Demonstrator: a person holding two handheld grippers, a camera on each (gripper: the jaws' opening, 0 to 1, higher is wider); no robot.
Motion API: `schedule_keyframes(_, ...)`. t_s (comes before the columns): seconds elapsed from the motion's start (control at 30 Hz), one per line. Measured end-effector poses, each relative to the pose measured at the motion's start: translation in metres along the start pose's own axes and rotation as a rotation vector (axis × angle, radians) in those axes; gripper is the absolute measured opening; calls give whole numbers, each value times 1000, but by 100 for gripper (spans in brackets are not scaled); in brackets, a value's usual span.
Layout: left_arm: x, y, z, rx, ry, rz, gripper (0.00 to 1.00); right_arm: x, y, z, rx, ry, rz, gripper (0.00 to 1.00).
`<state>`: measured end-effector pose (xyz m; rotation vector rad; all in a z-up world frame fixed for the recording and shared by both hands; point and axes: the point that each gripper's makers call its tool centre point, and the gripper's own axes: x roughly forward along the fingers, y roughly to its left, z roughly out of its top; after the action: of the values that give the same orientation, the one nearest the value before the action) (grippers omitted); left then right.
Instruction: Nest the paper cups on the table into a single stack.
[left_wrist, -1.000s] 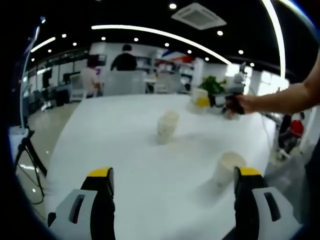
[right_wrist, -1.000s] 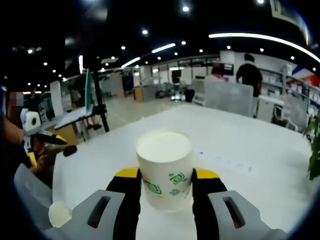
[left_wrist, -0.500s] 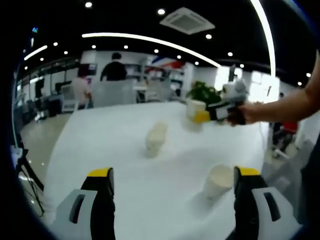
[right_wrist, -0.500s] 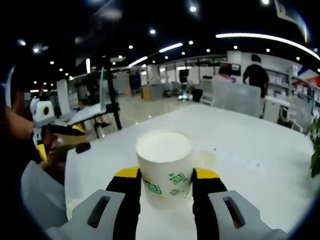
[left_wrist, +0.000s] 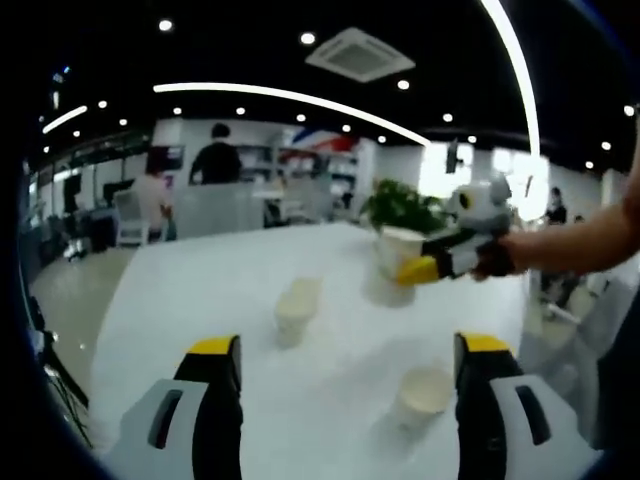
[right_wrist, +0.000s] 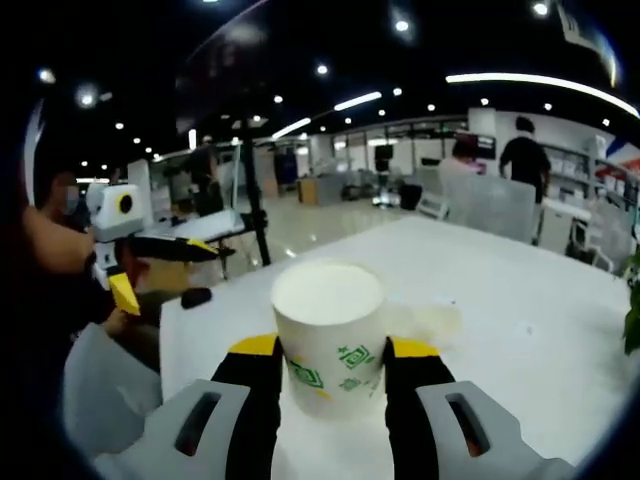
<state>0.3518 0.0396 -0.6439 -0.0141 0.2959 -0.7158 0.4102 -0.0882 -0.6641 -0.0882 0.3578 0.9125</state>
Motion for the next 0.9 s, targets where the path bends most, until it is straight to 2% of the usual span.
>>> schedule_keyframes(0.17,8,-7,11,11,-11,4,80,-5,14,0,8,-5,0,38)
schedule_keyframes(0.27,15,-15,16,20,-4,-13,79,-7,19,-1,-1,6,0,38)
schedule_keyframes(0.43,27,-28,32,24,-27,-32,78,-10,33,-1,-5,29,10,38)
schedule_keyframes(0.63,37,-41,43,40,-37,-52,74,-14,51,3,-28,40,27,38)
schedule_keyframes(0.9,48,-60,57,59,-53,-107,72,-13,63,8,-31,49,40,38)
